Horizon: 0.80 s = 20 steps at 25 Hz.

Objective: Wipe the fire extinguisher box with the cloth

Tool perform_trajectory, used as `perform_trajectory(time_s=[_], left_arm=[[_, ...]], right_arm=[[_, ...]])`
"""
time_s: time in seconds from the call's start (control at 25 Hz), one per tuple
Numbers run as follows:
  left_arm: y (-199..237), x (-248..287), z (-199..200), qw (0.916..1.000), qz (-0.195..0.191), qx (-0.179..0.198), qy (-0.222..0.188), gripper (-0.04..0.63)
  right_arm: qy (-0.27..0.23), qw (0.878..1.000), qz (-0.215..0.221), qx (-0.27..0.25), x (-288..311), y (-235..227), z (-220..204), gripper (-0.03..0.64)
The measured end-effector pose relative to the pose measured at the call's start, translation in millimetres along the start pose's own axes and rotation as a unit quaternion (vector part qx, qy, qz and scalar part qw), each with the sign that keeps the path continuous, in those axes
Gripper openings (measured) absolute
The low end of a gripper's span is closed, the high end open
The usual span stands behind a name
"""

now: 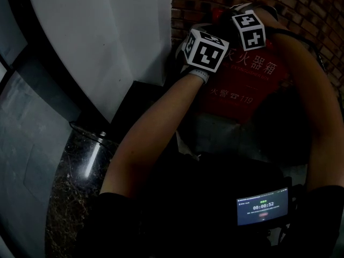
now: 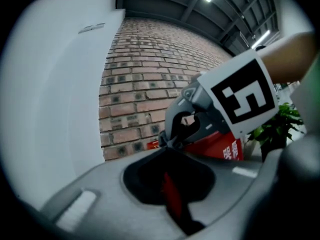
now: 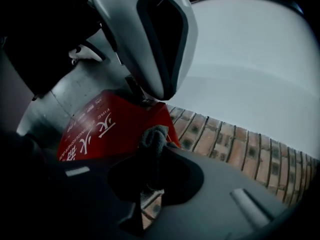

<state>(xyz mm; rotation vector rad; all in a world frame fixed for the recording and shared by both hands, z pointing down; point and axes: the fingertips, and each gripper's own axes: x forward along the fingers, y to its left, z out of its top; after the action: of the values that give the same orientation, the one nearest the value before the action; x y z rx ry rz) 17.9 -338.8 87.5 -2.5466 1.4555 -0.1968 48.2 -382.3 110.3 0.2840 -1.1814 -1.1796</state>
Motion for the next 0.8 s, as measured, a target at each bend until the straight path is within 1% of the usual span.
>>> perform_trajectory(time_s=[0.28,0.8], left_arm=[[-23,7,0,0.9999,-0.015,-0.002,0.0,0.003],[-85,31,19,0.999,-0.044,0.005,-0.004,0.003]], right_arm=[[0.005,1.0,0.004,0.019,-8,16,-20,0.028],[0.037,0.997,0.008,0.073,-31,74,-91,0.028]])
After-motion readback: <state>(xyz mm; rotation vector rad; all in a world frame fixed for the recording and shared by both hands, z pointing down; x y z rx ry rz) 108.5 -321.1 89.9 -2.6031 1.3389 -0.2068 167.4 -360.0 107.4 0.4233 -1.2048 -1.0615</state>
